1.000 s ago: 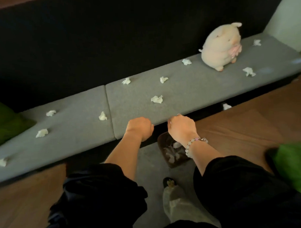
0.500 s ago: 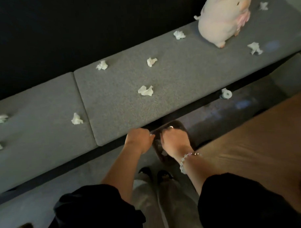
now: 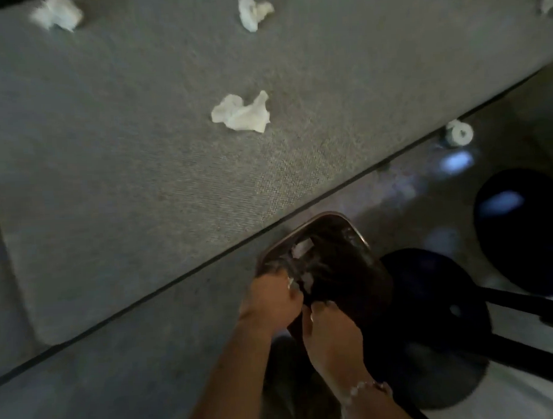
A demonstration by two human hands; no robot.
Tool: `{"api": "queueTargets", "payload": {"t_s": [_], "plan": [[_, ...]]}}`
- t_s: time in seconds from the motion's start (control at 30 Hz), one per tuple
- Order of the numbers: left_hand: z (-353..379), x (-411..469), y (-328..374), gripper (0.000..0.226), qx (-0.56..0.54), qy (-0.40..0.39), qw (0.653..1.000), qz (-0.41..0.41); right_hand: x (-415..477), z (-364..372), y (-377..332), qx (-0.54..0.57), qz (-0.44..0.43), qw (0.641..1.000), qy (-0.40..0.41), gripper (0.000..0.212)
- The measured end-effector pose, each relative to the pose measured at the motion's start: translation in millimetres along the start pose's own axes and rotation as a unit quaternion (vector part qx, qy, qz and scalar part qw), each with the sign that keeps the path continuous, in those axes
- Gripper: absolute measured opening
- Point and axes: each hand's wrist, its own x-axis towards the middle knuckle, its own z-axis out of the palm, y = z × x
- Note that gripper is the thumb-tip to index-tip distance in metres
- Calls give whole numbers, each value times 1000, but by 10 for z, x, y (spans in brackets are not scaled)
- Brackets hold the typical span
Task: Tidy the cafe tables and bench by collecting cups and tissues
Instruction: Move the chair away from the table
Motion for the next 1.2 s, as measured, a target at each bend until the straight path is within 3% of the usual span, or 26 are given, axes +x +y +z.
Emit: {"api": "queueTargets", "payload": {"t_s": [0.1,0.2,0.37,0.5,0.57,0.8,1.2], "plan": [[201,520,-35,33,60,0,992,108,489,281,149,-7,-8,999,42,31],[313,964,-50,29,109,-17,977,185,1053,411,439,-30,-37,998,35,31],[599,1586,71,33,204,-57,951,227,1788,605,854,-91,-37,992,-73,41],[818,1860,274,41,390,-119,893,188,2098,737,952,-121,-106,981,-106,48],[847,1936,330,38,429,-161,875,156,2155,768,947,-133,-141,975,-106,51],[876,1754,230,39,339,-179,919,95,2068,797,969,-122,-156,978,-62,53],[1037,1813,252,54,404,-199,890,76,2085,815,1003,-137,-149,977,-69,47]]}}
